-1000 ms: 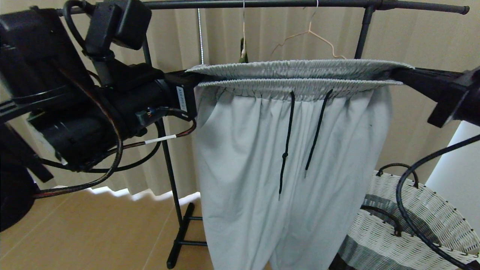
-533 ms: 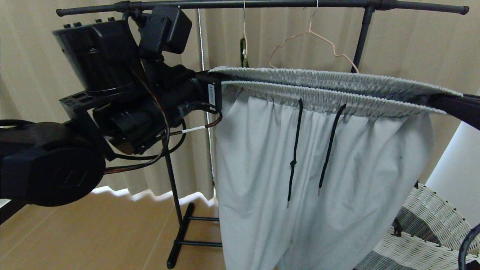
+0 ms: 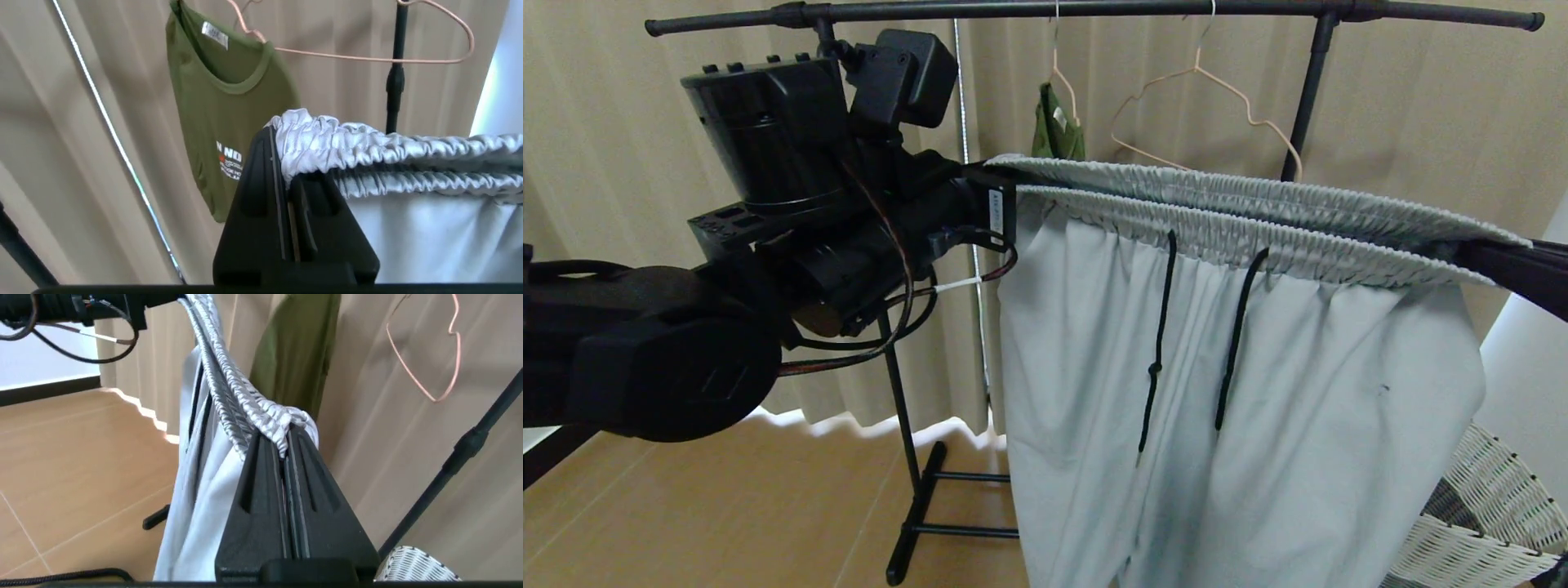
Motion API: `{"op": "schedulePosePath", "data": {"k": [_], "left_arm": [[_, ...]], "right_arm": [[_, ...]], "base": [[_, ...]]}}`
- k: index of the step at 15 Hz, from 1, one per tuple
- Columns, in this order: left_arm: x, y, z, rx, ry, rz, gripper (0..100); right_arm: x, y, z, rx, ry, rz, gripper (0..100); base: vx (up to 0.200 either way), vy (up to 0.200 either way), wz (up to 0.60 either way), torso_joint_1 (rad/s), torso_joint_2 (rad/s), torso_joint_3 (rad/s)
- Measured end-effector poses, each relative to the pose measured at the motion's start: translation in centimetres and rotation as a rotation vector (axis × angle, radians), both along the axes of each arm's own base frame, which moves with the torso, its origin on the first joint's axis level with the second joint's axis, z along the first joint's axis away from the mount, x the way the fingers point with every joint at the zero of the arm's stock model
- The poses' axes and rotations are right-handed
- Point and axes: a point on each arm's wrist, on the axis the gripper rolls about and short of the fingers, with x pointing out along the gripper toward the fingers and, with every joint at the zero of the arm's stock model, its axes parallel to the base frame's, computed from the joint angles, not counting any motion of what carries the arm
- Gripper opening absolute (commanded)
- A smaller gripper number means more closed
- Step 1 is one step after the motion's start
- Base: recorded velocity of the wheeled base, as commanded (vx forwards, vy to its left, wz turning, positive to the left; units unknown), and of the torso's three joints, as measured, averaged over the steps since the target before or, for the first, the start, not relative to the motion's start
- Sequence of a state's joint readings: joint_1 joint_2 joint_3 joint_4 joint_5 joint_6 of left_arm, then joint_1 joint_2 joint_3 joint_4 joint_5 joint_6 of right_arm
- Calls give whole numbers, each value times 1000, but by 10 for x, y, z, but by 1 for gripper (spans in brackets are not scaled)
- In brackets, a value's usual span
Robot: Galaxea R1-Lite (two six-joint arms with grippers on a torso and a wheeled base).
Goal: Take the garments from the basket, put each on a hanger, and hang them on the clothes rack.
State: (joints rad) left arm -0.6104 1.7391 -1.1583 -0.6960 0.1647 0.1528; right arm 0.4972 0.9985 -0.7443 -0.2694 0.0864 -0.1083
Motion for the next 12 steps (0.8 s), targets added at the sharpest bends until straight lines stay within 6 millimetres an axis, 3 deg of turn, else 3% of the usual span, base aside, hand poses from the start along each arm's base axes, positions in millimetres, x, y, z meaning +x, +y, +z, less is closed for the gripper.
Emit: {"op": "schedulePosePath", "data": {"k": [4, 8, 12], "left_arm": [[-31, 24, -4, 67, 98, 7, 0], [-88, 54, 8, 132, 190, -80, 0], [-148, 71, 19, 171, 219, -266, 0]], "right_arm": [[32, 2, 7, 0, 1, -83, 0], [73, 12, 12, 30, -55, -119, 0], [113, 26, 16, 46, -81, -117, 0]], "base": [[0, 0, 0, 0, 0, 0], [0, 0, 0, 0, 0, 0], [0, 0, 0, 0, 0, 0]]}}
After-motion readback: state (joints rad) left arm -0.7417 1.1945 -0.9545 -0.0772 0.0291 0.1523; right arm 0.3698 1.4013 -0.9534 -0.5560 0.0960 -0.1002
